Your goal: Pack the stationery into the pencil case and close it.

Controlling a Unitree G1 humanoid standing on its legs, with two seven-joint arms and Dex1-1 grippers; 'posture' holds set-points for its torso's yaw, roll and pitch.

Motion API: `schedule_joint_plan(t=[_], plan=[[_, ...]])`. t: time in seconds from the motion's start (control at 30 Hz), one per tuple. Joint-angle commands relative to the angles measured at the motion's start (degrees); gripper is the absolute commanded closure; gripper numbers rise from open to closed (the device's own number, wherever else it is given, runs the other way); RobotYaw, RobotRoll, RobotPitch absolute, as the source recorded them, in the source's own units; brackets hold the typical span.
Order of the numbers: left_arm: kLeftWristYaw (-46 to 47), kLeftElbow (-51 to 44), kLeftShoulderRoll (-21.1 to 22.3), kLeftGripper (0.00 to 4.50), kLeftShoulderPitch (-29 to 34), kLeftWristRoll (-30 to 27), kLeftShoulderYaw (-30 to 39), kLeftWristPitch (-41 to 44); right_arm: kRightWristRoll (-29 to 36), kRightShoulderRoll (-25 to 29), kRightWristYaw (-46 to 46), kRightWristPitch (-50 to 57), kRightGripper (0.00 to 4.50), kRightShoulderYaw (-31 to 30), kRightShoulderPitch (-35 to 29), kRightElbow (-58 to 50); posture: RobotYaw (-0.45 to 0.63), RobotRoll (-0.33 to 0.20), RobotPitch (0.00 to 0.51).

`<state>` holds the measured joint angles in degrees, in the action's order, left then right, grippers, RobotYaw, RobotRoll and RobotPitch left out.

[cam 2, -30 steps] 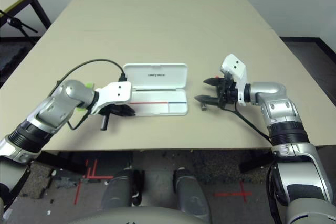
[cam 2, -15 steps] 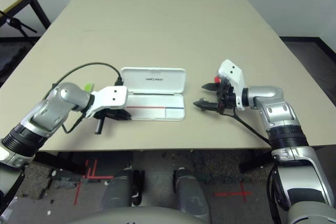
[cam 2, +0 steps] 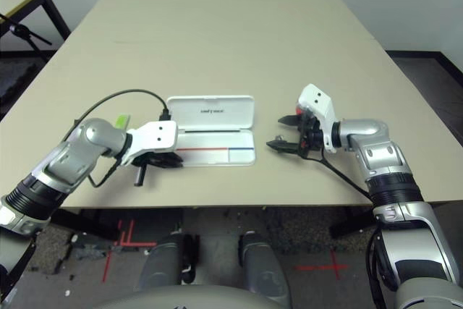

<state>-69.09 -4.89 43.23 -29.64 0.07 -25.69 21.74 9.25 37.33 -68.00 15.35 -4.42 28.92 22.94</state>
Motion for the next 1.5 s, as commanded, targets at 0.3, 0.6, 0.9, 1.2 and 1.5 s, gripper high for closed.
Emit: schedule_joint_plan(t=[0.3, 0.6, 0.9, 1.2, 1.5], plan=[[-1.95, -9.63, 5.30, 0.04, 3.61, -3.95, 6.21, 2.37, -0.79, -0.39, -0.38, -1.79, 0.00, -1.02, 1.85, 2.81, -0.03, 0.000, 0.052], [-0.77, -9.24, 5.02, 0.04, 3.37, -7.68, 12.91, -1.87, 0.51, 0.38, 1.09, 0.31, 0.00, 0.88, 2.02, 0.81, -0.03, 0.000, 0.048], [-0.98, -10.03, 6.92, 0.04, 4.02, -10.51, 17.48, -2.14, 3.45, 0.53, 18.16, 27.46, 0.00, 8.53, 1.86, -12.69, -0.04, 0.000, 0.051], [-0.48, -9.38, 5.84, 0.04, 3.75, -9.81, 15.43, -2.50, 1.97, -9.31, 42.84, 46.91, 0.00, 16.32, 9.46, -15.08, -0.06, 0.000, 0.060], [-0.29, -9.06, 5.44, 0.04, 3.05, -9.02, 14.40, -2.64, 0.89, -10.69, 49.43, 48.56, 0.00, 15.83, 7.21, -11.73, -0.05, 0.000, 0.058]])
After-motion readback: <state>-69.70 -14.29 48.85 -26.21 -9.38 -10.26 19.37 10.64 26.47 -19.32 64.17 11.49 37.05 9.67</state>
